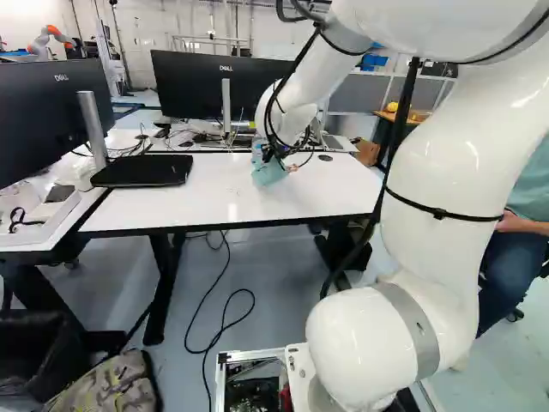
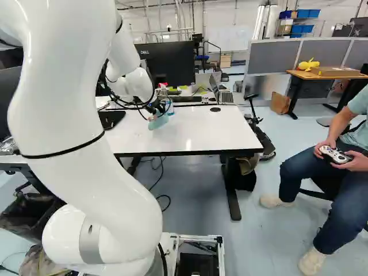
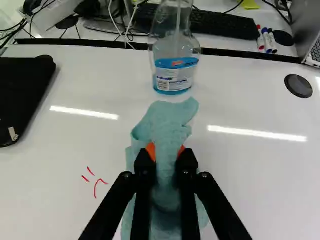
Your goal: Clean the table with the green towel
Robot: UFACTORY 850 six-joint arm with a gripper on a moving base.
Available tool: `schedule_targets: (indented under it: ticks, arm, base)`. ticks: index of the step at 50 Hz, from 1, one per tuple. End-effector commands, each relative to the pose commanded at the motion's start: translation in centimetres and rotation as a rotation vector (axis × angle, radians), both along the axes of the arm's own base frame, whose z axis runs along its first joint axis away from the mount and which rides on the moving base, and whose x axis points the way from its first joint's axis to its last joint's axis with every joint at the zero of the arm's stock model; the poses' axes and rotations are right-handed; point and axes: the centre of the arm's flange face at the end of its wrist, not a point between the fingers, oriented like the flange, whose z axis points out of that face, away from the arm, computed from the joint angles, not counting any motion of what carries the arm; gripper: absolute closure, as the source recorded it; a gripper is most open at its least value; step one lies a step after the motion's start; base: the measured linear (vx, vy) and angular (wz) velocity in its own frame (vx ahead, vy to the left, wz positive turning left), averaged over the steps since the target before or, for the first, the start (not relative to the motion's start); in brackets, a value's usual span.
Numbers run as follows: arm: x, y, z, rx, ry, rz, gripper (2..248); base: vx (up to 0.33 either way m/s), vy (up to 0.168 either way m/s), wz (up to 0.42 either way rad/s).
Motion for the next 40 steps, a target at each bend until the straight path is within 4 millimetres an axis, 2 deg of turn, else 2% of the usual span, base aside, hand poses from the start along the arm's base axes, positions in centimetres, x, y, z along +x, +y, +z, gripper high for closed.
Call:
schedule_targets:
  ticks: [15,30,40]
  arm:
    - [-1.7,1.9,-0.1,0.001,0.003,0.040,193]
    - [-3.4,3.5,-1.4,0.006,-0.010,0.075,193]
    - [-3.8,4.4,-2.4,0.007,-0.013,0.095,193]
  base:
    - [0.000,0.000,0.000]
    - [0.000,0.000,0.000]
    - [0.000,0.000,0.000]
